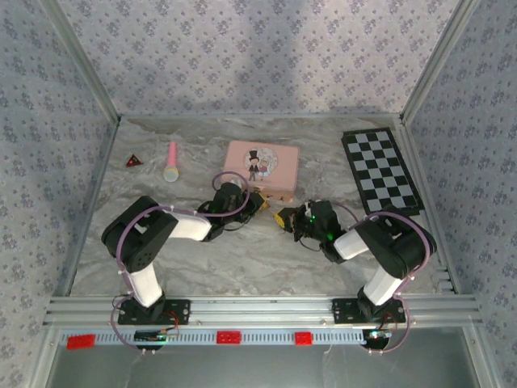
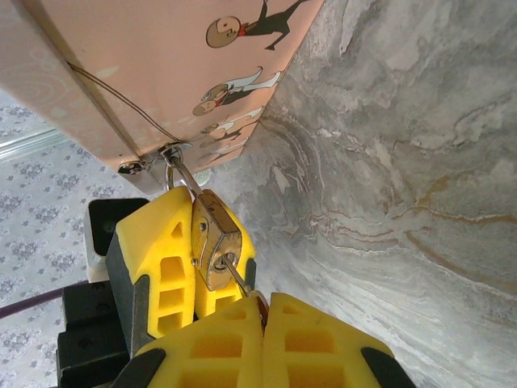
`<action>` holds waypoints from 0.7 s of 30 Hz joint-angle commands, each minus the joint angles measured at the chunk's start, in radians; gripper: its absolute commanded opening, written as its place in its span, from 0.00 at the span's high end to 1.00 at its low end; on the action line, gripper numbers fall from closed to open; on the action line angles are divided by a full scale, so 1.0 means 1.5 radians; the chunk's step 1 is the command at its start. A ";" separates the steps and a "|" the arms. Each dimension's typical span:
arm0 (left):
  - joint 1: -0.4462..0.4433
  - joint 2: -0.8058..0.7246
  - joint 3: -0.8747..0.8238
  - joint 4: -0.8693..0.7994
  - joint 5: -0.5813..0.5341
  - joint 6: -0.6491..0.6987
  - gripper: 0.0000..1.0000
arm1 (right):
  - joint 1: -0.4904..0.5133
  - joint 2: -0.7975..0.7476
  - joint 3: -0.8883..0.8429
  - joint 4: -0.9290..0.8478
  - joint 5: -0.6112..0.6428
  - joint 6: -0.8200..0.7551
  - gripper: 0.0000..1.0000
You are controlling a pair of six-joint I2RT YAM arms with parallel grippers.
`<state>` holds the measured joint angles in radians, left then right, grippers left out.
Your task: Unlock the padlock with the key
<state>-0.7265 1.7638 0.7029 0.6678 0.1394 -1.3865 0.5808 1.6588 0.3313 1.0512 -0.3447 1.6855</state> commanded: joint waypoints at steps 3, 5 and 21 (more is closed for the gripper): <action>0.001 -0.012 0.002 0.072 0.009 -0.006 1.00 | 0.007 0.014 -0.007 0.026 0.000 -0.001 1.00; 0.001 -0.010 0.000 0.079 0.010 -0.010 1.00 | 0.008 0.014 -0.012 0.028 0.003 0.002 1.00; 0.001 -0.004 -0.009 0.095 0.021 -0.021 1.00 | -0.013 0.084 -0.002 0.132 -0.030 0.021 1.00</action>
<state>-0.7258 1.7638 0.6838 0.7052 0.1497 -1.4166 0.5694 1.7714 0.3325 1.1969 -0.3786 1.7054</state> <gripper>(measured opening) 0.114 0.051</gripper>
